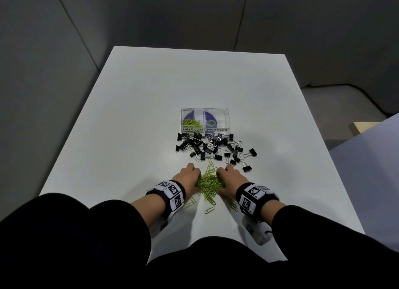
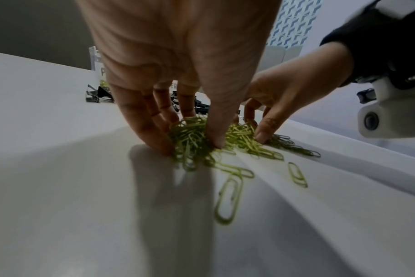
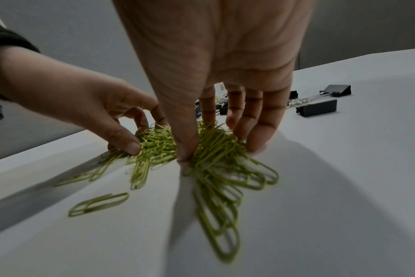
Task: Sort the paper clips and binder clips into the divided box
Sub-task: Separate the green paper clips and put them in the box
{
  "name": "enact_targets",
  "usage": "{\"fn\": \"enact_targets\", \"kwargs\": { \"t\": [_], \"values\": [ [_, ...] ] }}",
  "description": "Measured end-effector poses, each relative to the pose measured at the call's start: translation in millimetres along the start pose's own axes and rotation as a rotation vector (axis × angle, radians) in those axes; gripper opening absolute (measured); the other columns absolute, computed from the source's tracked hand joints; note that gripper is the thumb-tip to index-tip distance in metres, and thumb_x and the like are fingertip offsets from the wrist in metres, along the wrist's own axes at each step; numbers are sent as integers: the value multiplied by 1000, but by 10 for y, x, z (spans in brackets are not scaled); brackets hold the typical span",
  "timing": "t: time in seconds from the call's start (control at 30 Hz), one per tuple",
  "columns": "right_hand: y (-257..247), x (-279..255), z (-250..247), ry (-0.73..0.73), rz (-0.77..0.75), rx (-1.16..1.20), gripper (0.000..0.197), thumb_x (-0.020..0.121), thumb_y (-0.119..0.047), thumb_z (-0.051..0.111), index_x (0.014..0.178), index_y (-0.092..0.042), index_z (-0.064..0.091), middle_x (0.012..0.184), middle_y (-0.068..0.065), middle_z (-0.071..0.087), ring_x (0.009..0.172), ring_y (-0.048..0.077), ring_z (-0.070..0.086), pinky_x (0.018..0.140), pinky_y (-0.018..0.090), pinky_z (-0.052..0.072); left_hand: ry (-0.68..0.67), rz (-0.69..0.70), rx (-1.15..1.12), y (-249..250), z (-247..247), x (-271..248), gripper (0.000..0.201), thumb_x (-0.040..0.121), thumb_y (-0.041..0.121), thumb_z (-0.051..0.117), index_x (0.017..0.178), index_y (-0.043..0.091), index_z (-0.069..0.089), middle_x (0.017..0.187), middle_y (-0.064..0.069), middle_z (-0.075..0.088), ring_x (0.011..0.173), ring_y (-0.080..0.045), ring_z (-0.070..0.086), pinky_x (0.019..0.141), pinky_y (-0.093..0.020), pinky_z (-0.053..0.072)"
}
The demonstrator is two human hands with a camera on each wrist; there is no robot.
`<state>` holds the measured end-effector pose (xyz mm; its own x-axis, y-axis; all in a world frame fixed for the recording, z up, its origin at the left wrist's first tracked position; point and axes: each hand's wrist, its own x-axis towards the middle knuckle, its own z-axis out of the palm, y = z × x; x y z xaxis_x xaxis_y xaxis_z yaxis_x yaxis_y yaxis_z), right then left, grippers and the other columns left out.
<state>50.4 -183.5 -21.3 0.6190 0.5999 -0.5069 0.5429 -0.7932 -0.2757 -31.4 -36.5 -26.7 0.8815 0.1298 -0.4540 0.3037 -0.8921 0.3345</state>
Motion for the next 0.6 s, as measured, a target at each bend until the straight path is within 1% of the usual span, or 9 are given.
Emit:
{"fn": "enact_targets", "kwargs": {
  "t": [0.07, 0.13, 0.23, 0.27, 0.3, 0.43, 0.53, 0.6],
  "values": [
    [-6, 19, -21, -15, 1, 5, 46, 81, -22, 67, 120, -14, 44, 124, 12, 42, 108, 29, 49, 90, 41, 49, -16, 17, 14, -14, -22, 24, 40, 86, 19, 62, 122, 9, 47, 128, -12, 40, 109, -29, 51, 94, -39, 47],
    [-4, 28, -33, -33, 0, 1, 45, 81, -21, 66, 120, -14, 44, 124, 12, 41, 108, 29, 49, 89, 41, 50, -24, 26, 21, -12, -35, 35, 42, 86, 20, 60, 125, 10, 46, 128, -12, 40, 109, -28, 53, 93, -38, 48],
    [-13, 27, -34, -63, -3, 6, 61, 75, -24, 71, 127, -17, 40, 125, 9, 39, 111, 28, 47, 89, 42, 51, -45, 39, 25, 8, -21, 45, 61, 78, 30, 68, 130, 15, 40, 128, -9, 40, 111, -27, 52, 93, -38, 50],
    [-20, 26, -29, -65, -7, -1, 65, 73, -25, 72, 129, -19, 39, 124, 9, 39, 112, 28, 47, 90, 43, 51, -52, 42, 35, 19, -13, 52, 65, 77, 31, 70, 131, 15, 39, 128, -9, 40, 111, -27, 52, 93, -39, 49],
    [-28, 28, -22, -56, -14, -18, 64, 74, -26, 72, 129, -19, 39, 124, 9, 39, 112, 28, 47, 90, 43, 51, -55, 44, 50, 33, -8, 61, 65, 77, 30, 71, 131, 14, 39, 128, -10, 40, 112, -28, 52, 93, -39, 49],
    [-27, 37, -10, -8, -45, -35, 43, 83, -22, 65, 121, -15, 45, 122, 11, 44, 108, 30, 50, 90, 43, 50, -72, 37, 34, 47, -27, 106, 52, 83, 23, 67, 127, 11, 42, 126, -13, 45, 113, -30, 53, 96, -40, 46],
    [29, 51, -28, 14, -71, -30, 29, 88, -18, 58, 115, -11, 50, 119, 13, 47, 103, 31, 54, 89, 41, 50, -78, 46, 15, 22, -51, 101, 40, 87, 22, 62, 122, 9, 47, 123, -13, 49, 110, -29, 54, 94, -36, 44],
    [66, 56, -42, 22, -94, -25, 24, 90, -15, 54, 113, -9, 52, 117, 13, 49, 98, 32, 57, 87, 39, 51, -69, 64, 25, 0, -48, 79, 35, 90, 23, 58, 120, 7, 50, 122, -13, 50, 109, -29, 54, 93, -35, 44]
  ]
}}
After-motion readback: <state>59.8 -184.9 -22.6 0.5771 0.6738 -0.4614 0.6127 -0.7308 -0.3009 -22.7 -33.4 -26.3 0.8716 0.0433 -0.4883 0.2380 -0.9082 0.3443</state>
